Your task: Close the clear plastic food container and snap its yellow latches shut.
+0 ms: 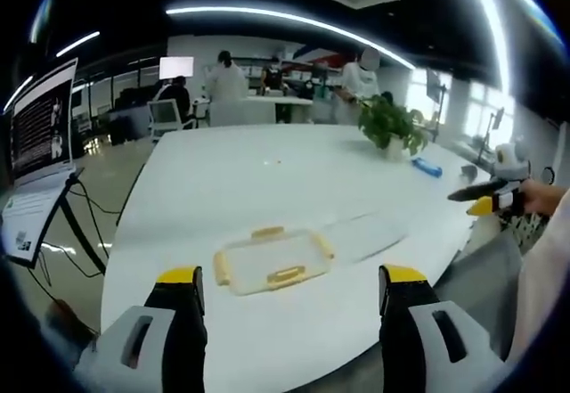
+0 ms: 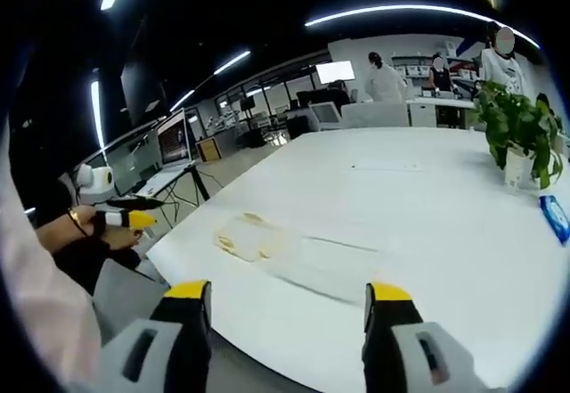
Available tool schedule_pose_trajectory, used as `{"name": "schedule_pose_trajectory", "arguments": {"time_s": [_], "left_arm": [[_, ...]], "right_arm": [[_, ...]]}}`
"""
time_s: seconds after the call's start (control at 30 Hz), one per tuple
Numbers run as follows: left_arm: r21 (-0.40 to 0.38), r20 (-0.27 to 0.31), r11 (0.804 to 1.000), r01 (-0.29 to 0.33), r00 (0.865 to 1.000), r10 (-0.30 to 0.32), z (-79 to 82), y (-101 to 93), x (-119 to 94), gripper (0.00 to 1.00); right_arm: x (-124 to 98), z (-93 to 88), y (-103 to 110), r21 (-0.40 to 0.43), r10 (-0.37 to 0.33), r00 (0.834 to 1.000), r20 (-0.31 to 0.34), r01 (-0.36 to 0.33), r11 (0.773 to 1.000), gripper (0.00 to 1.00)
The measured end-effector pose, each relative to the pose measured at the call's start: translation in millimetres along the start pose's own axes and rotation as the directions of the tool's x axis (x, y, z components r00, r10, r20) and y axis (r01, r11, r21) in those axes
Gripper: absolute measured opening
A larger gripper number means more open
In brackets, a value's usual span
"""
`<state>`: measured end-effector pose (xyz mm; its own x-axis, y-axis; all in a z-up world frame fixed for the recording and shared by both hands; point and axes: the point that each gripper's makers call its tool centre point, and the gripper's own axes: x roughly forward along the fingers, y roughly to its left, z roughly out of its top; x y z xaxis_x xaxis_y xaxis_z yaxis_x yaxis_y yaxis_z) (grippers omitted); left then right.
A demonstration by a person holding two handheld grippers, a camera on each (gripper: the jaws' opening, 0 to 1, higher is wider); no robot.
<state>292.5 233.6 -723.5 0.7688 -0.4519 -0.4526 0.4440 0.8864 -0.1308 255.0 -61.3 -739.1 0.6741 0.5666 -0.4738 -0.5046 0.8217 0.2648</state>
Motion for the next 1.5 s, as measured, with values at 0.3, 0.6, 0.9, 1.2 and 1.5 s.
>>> {"name": "schedule_pose_trajectory", "arguments": {"time_s": [0.3, 0.6, 0.9, 1.2, 1.5], "left_arm": [[-0.002, -0.01, 1.0, 0.004, 1.0, -0.004, -2.4, -0.9, 0.2, 0.79], [-0.024, -0.019, 1.0, 0.018, 1.0, -0.019, -6.3, -2.1, 1.1, 0.79], [0.015, -0.052, 1.0, 0.016, 0.999, -0.016, -10.5, -0.2, 2.0, 0.79], [0.029, -0.066, 0.999, 0.023, 0.998, -0.021, -12.6, -1.7, 3.3, 0.79], [0.028, -0.072, 0.999, 0.02, 0.997, -0.018, -14.2, 0.2, 3.8, 0.79]], "right_arm": [[0.3, -3.0, 3.2, 0.004, 0.007, 1.0, -0.012, -0.007, 1.0, 0.69], [1.0, -6.2, 2.5, 0.016, 0.004, 1.0, -0.019, -0.004, 1.0, 0.69], [-0.7, -9.3, -0.3, 0.012, 0.005, 0.999, -0.036, -0.004, 1.0, 0.68], [0.4, -10.3, -0.3, 0.023, 0.01, 0.999, -0.039, -0.009, 1.0, 0.68], [2.2, -12.1, 0.9, 0.013, 0.011, 0.999, -0.046, -0.01, 1.0, 0.69]]}}
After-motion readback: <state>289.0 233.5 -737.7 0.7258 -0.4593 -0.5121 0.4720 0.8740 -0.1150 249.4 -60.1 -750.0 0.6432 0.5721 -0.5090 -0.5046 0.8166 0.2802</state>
